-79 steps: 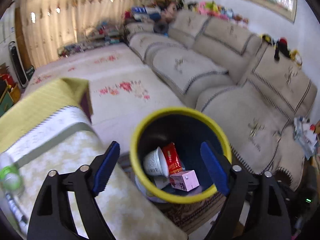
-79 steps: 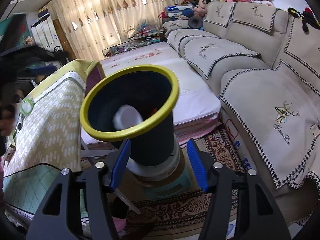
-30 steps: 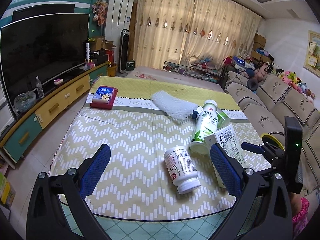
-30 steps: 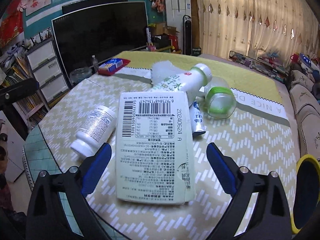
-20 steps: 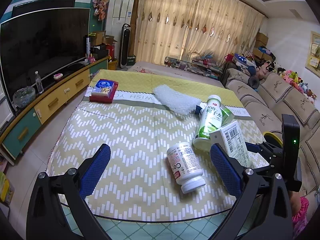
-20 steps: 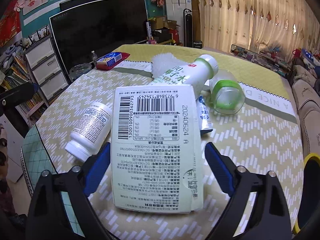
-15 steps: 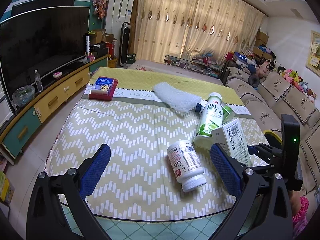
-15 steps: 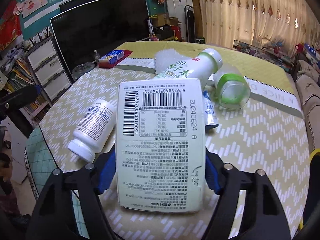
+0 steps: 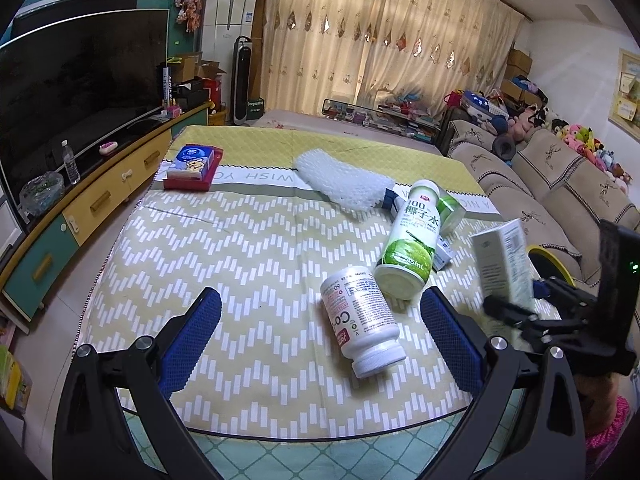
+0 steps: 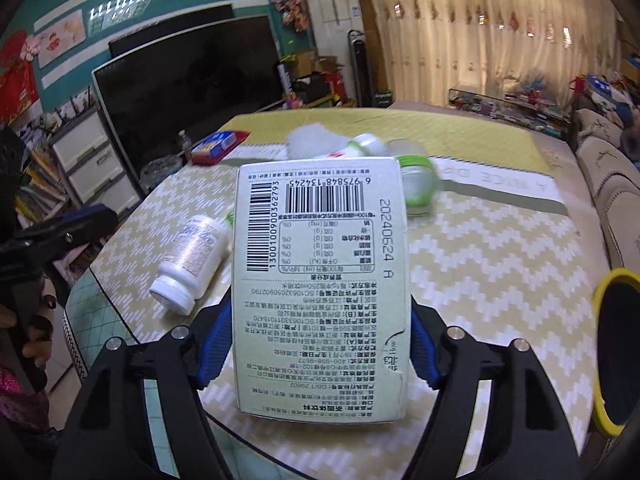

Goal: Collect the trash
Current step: 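Carry the white box over the bin and open the right tool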

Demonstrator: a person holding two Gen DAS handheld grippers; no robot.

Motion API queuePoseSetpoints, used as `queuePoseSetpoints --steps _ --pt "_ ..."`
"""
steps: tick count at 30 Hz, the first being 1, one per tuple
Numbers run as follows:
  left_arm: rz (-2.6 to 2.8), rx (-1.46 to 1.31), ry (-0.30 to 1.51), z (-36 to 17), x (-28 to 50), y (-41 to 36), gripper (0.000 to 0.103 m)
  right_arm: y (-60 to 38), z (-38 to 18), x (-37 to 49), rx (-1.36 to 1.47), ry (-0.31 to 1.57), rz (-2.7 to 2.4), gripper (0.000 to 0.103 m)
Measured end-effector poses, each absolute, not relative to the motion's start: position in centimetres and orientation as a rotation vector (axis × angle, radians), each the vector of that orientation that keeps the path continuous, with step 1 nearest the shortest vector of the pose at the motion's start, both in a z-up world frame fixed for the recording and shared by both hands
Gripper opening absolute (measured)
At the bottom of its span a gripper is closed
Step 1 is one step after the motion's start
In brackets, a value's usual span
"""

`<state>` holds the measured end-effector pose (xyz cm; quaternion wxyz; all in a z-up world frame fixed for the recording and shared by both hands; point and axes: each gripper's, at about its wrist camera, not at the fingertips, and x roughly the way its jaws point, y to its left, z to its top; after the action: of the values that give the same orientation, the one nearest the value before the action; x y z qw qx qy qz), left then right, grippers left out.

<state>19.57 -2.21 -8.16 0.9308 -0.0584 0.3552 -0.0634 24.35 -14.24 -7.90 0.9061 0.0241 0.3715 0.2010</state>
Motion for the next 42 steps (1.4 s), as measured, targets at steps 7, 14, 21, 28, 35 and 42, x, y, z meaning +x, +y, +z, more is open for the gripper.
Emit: queuePoseSetpoints --steps 7,14,21,28,35,42 --pt "-0.139 -0.11 0.735 -8.4 19.9 -3.1 0.098 -21.0 -7.0 23.9 0.112 0.718 0.235 0.069" --pt "-0.136 -0.084 0.753 -8.6 20.4 -4.4 0.098 -30.4 -7.3 23.9 0.222 0.693 -0.01 0.069" --pt "-0.141 -0.067 0.764 -8.7 21.1 -5.6 0.098 -37.2 -9.6 24.3 0.247 0.718 -0.196 0.069" --pt "-0.139 -0.054 0.774 -8.9 21.6 -6.6 0.098 -41.0 -13.1 25.9 0.261 0.8 -0.277 0.069" --pt "-0.135 -0.044 0.783 -9.1 21.9 -7.0 0.098 -43.4 -15.5 27.1 0.28 0.846 -0.326 0.07" --pt "-0.134 -0.043 0.79 -9.4 22.3 -6.9 0.098 -44.0 -16.0 27.4 0.276 0.85 -0.367 0.082"
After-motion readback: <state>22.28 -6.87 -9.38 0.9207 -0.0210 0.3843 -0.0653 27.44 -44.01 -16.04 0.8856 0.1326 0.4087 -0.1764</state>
